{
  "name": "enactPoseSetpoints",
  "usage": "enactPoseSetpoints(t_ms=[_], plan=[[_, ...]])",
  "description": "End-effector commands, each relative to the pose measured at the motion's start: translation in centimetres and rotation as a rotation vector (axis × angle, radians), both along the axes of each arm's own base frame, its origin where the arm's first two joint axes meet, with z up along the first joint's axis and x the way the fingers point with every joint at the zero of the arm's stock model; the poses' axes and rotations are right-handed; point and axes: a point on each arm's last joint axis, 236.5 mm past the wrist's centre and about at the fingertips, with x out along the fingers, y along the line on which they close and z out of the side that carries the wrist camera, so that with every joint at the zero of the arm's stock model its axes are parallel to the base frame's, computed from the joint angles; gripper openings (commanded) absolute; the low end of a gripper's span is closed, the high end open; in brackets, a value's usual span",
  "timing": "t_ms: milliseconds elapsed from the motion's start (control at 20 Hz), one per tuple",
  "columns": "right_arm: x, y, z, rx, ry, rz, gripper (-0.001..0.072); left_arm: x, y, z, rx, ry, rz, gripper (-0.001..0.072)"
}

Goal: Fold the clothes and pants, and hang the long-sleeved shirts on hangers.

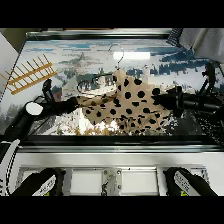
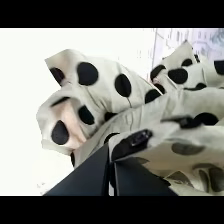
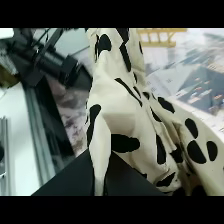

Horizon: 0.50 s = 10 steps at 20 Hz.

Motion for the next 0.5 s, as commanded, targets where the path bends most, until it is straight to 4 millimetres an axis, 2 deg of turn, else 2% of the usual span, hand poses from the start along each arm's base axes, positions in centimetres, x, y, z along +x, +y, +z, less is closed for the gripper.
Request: enactPoseSetpoints(t_ms=[0,100,250,450], plan=[[-2.1,1.0,0.1,-0.029,0.005,0.070,0.0004,0.0,2.7,1.6,0.010,-0.003,0.001,0.0009],[-2.4,1.0,0.4,-0.033,-0.008,0.069,0.0004,0.6,3.0,2.6,0.010,-0.012,-0.011,0.0009],[-2.4,1.0,0.6,-0.037,-0.014,0.062,0.0004,0.7,2.0,3.3,0.001,0.031,-0.093,0.0009],[-0.5,0.3,0.1,-0.072,-0.023,-0.030,0.0005,1.4,1.3,4.9,0.006,0.060,-0.195,0.0009]])
